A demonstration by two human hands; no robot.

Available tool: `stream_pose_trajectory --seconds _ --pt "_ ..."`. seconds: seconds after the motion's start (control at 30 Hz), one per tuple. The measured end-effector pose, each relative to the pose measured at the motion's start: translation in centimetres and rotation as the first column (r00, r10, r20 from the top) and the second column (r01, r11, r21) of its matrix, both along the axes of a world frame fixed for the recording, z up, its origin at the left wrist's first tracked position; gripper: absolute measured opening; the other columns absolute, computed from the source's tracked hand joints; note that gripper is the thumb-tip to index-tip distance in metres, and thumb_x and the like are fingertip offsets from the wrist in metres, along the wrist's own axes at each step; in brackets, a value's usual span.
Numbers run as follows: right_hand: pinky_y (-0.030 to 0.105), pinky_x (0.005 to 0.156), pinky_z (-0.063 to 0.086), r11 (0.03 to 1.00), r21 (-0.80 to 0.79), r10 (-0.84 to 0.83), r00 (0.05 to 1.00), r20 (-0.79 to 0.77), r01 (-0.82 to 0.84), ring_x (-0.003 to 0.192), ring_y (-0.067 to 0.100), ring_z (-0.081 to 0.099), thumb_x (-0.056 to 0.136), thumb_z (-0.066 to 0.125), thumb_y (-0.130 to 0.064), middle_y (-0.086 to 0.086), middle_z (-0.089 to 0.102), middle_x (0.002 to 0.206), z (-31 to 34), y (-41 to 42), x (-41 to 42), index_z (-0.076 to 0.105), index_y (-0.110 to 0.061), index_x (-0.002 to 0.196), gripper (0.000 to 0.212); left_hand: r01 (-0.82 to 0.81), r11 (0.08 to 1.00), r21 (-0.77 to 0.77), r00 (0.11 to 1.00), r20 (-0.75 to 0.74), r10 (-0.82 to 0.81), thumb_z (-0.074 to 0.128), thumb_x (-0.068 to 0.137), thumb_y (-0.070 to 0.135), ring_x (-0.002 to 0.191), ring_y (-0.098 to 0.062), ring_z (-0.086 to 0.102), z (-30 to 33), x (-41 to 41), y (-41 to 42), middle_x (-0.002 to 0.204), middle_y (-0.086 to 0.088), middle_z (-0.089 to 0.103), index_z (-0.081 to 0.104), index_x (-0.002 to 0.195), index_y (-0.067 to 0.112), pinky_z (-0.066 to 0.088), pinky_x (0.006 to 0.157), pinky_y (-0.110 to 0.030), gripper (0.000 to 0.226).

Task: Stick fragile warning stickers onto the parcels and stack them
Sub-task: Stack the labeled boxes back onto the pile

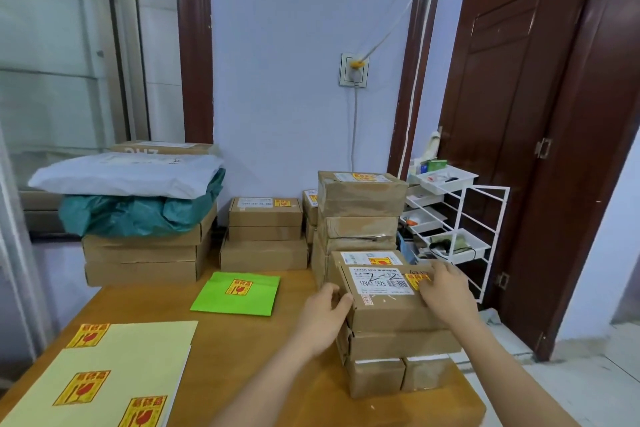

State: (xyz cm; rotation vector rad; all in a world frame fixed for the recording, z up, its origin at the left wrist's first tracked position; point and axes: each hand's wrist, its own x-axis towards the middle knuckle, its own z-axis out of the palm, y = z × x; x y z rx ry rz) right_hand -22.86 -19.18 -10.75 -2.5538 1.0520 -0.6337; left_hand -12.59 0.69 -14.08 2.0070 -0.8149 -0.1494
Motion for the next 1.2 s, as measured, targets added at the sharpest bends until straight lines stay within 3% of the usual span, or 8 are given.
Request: stream_pose_trajectory --seconds 0.13,0.27,0.47,0.6,0.77,1.07,1.13,1.2 --pt "0.040 0.093 0.043 0.994 0.041 -0.098 0.995 -0.007 0.098 0.120 0.033 0.044 0.093 0.049 -0.026 0.012 0.048 0.131 -0.2 -0.4 -0.5 0.049 -0.008 0.126 0.038 0.002 1.000 0.002 1.000 -0.008 -0.002 0.045 0.097 0.039 0.077 -0.003 0.053 0.1 -0.5 -0.1 0.102 0.003 0.062 0.053 0.122 0.014 0.039 0.064 -0.015 0.036" --pt "0.035 0.081 0.044 0.980 0.152 -0.130 0.991 0.015 0.126 0.109 0.032 0.052 0.091 0.049 -0.029 0.014 0.054 0.121 -0.2 -0.7 -1.0 0.046 -0.007 0.129 0.043 -0.008 1.000 -0.012 1.000 -0.025 0.008 0.046 0.097 0.040 0.086 -0.011 0.055 0.1 -0.5 0.0 0.099 0.003 0.062 0.056 0.116 0.014 0.038 0.065 -0.018 0.034" --pt "0.041 0.085 0.048 0.971 0.217 -0.104 0.995 0.012 0.099 0.104 0.029 0.055 0.090 0.051 -0.032 0.013 0.056 0.115 -0.2 -0.3 -0.9 0.048 -0.007 0.126 0.043 -0.016 0.999 -0.048 0.999 -0.034 0.015 0.044 0.098 0.040 0.084 -0.003 0.054 0.5 -1.1 0.3 0.097 0.011 0.061 0.058 0.115 0.020 0.035 0.060 -0.007 0.029" --pt "0.041 0.084 0.049 0.968 0.237 -0.100 0.994 0.040 0.088 0.099 0.027 0.056 0.089 0.052 -0.031 0.011 0.058 0.110 0.3 -0.4 -1.0 0.054 -0.009 0.119 0.038 -0.028 0.997 -0.068 0.998 -0.054 0.025 0.046 0.097 0.042 0.116 -0.012 0.052 0.8 -1.4 0.4 0.130 0.002 0.057 0.049 0.136 0.015 0.035 0.085 -0.016 0.048" --pt "0.033 0.071 0.046 0.978 0.204 -0.063 0.990 0.123 0.037 0.089 0.025 0.059 0.091 0.051 -0.026 0.009 0.063 0.096 1.6 0.3 -1.0 0.058 -0.007 0.120 0.035 -0.046 0.984 -0.173 0.996 -0.078 0.033 0.047 0.097 0.040 0.129 -0.012 0.043 1.6 -1.6 0.8 0.140 0.003 0.049 0.044 0.140 0.015 0.029 0.099 -0.018 0.050" --pt "0.032 0.069 0.042 0.978 0.201 -0.013 0.944 0.331 -0.057 0.083 0.016 0.052 0.095 0.049 -0.023 0.005 0.061 0.109 3.8 2.6 0.0 0.057 -0.010 0.123 0.032 -0.197 0.841 -0.503 0.961 -0.270 0.064 0.054 0.094 0.028 0.105 -0.012 0.056 3.3 -0.2 2.3 0.109 0.008 0.061 0.058 0.101 0.031 0.046 0.090 -0.032 0.008" --pt "0.031 0.069 0.041 0.978 0.188 0.007 0.924 0.382 -0.085 0.081 0.014 0.050 0.095 0.049 -0.021 0.005 0.063 0.111 4.2 3.3 0.5 0.060 -0.010 0.119 0.028 -0.252 0.792 -0.557 0.930 -0.364 0.040 0.053 0.094 0.027 0.094 -0.014 0.057 4.2 0.3 2.8 0.101 0.003 0.062 0.057 0.091 0.025 0.047 0.085 -0.040 0.006" --pt "0.031 0.067 0.039 0.979 0.171 0.030 0.901 0.433 -0.115 0.084 0.013 0.049 0.095 0.050 -0.020 0.005 0.063 0.115 4.4 3.9 1.0 0.061 -0.011 0.117 0.026 -0.295 0.749 -0.593 0.908 -0.417 0.028 0.053 0.094 0.023 0.076 -0.012 0.052 5.2 0.8 3.5 0.083 0.003 0.059 0.053 0.083 0.015 0.043 0.072 -0.033 0.014"
